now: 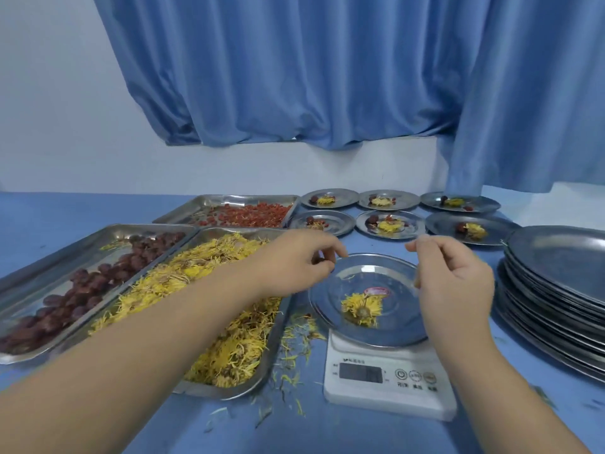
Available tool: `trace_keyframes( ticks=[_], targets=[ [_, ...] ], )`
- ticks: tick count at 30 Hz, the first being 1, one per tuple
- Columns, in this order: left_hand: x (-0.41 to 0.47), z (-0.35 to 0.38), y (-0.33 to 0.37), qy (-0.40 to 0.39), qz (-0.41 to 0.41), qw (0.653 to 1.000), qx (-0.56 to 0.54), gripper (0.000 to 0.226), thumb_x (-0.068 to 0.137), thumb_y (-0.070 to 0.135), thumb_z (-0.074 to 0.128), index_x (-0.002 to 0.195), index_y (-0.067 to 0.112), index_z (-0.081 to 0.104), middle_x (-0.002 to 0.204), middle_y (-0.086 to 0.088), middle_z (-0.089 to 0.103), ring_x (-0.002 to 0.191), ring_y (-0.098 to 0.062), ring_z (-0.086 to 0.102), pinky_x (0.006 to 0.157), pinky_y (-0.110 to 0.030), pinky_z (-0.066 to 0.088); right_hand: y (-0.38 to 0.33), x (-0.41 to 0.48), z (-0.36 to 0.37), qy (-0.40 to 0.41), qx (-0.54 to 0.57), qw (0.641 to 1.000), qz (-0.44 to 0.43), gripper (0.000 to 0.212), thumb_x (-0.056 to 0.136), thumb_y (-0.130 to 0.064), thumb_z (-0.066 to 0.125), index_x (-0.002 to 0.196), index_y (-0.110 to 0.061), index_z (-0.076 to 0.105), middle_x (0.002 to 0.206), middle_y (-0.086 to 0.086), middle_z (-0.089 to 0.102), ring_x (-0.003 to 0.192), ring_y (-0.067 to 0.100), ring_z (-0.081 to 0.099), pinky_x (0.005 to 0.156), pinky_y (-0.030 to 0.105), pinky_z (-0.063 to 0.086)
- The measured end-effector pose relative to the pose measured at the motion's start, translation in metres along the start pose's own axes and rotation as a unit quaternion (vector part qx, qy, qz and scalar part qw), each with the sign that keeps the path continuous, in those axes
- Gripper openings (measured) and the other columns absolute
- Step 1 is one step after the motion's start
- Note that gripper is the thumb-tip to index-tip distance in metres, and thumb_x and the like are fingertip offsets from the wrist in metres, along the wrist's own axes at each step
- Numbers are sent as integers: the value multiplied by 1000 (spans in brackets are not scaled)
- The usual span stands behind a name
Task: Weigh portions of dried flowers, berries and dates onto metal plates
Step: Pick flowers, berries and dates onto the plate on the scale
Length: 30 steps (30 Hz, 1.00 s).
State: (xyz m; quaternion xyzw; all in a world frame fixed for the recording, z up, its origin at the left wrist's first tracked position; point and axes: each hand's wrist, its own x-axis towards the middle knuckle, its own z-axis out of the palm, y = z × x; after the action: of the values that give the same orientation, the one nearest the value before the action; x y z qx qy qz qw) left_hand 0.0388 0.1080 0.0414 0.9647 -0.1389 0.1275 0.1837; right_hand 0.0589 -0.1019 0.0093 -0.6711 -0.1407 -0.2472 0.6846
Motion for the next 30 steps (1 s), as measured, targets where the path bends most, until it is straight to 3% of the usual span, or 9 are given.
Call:
trace_keyframes(
  ticks=[3, 6, 10, 14, 18, 21, 25, 28, 30],
  targets=[
    [14, 14, 9, -50, -8, 999, 1, 26, 94, 23, 59, 119, 30, 64, 101, 15, 64, 91, -3, 59, 77, -23, 48, 1, -1, 0, -2, 16, 1000, 14, 21, 90, -24, 56, 72, -23, 66, 47, -2, 36, 47, 11, 33, 43, 23, 30],
    [21, 14, 7, -82, -22, 996, 4, 27, 94, 30, 60, 120, 35, 62, 104, 15, 64, 97, -2, 60, 85, -26, 50, 0, -2, 4, -24, 48, 998, 16, 23, 90, -20, 56, 69, -20, 66, 45, -3, 37, 43, 8, 33, 38, 13, 33],
    [24, -15, -15, -81, -43, 995, 34, 24, 94, 36, 57, 118, 39, 61, 104, 17, 64, 97, 0, 59, 85, -27, 49, -7, 20, 11, -70, 52, 996, -11, 23, 89, -22, 57, 69, -15, 65, 47, 4, 35, 42, 6, 32, 36, 10, 32],
    [31, -55, -64, -45, -101, 987, 115, 17, 94, 40, 55, 108, 38, 64, 105, 19, 64, 92, 1, 58, 84, -30, 51, -5, 62, 19, -142, -40, 985, -93, 37, 92, -34, 54, 67, -6, 60, 55, 15, 43, 48, 11, 37, 46, 23, 32],
    [48, -77, -133, -52, -205, 957, 199, 14, 93, 34, 56, 104, 33, 65, 111, 10, 61, 97, -10, 57, 90, -35, 49, 17, 99, 27, -173, -106, 976, -83, 42, 92, -38, 53, 68, -5, 61, 58, 15, 49, 51, 20, 44, 50, 28, 35],
    [71, -77, -170, -86, -246, 939, 226, 14, 93, 32, 54, 101, 35, 66, 109, 12, 59, 98, -12, 57, 92, -36, 49, 38, 114, 31, -192, -134, 970, -60, 32, 90, -32, 57, 65, -14, 63, 56, 9, 54, 45, 5, 41, 48, 20, 35],
    [110, -65, -210, -123, -262, 915, 281, 23, 93, 30, 52, 102, 24, 72, 116, 4, 67, 97, -15, 62, 91, -38, 50, 61, 126, 31, -214, -126, 969, -19, 16, 87, -27, 57, 73, -26, 65, 52, 4, 54, 45, 7, 44, 49, 25, 40],
    [134, -53, -231, -142, -283, 904, 287, 28, 94, 34, 48, 105, 22, 71, 116, 1, 68, 94, -14, 63, 86, -35, 50, 68, 135, 30, -197, -117, 973, -7, 21, 87, -20, 56, 75, -35, 66, 48, -3, 54, 41, 3, 46, 46, 17, 37],
    [147, -43, -240, -165, -300, 896, 284, 30, 96, 36, 47, 114, 25, 68, 120, 2, 66, 98, -14, 59, 91, -36, 47, 70, 139, 28, -189, -110, 976, -4, 20, 87, -20, 56, 76, -33, 67, 49, -2, 53, 41, 3, 47, 48, 20, 36]
  ],
)
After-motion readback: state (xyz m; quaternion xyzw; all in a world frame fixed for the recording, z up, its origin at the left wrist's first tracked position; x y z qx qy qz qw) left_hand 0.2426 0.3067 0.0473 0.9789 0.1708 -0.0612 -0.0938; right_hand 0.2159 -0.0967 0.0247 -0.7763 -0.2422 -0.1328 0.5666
